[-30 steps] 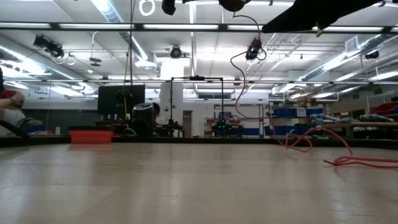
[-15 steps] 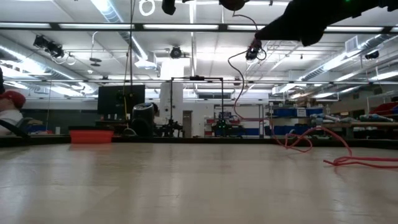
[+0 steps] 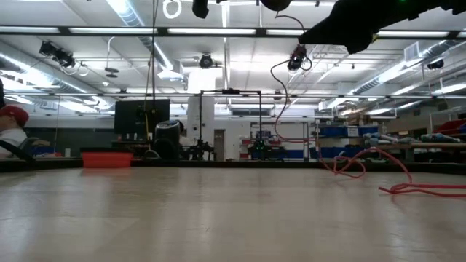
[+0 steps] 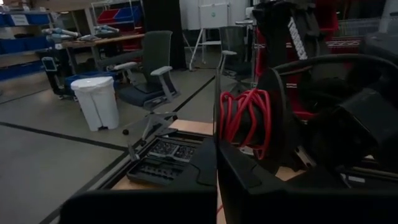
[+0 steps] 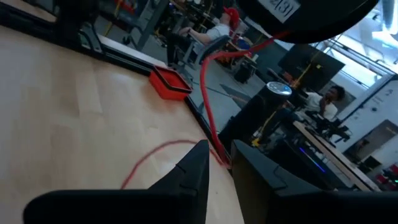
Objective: Coil cords
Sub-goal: Uncoil the red wire from the spool
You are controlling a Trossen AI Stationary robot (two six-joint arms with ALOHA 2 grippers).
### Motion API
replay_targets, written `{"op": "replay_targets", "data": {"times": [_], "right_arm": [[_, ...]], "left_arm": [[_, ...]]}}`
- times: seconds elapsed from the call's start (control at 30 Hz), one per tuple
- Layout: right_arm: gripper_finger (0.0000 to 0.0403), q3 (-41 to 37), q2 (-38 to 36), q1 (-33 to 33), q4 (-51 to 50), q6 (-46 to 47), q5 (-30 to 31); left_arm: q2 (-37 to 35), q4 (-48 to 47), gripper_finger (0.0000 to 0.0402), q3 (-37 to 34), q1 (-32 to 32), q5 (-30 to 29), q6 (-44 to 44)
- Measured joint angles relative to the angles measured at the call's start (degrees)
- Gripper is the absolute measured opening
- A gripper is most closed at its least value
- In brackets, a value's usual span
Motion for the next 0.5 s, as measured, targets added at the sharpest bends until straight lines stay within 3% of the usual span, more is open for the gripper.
{"op": "replay_targets", "data": {"times": [0.3, 0.5], "right_arm": [[0.0056, 0.0, 0.0, -0.1, 0.7, 0.0, 0.0], [0.0008, 0.0, 0.0, 0.8, 0.7, 0.0, 0.2]], "left_arm": [[1.0, 1.5, 0.0003, 0.0, 0.0, 0.9, 0.1], [1.0, 0.9, 0.0003, 0.0, 0.0, 0.9, 1.7]]}}
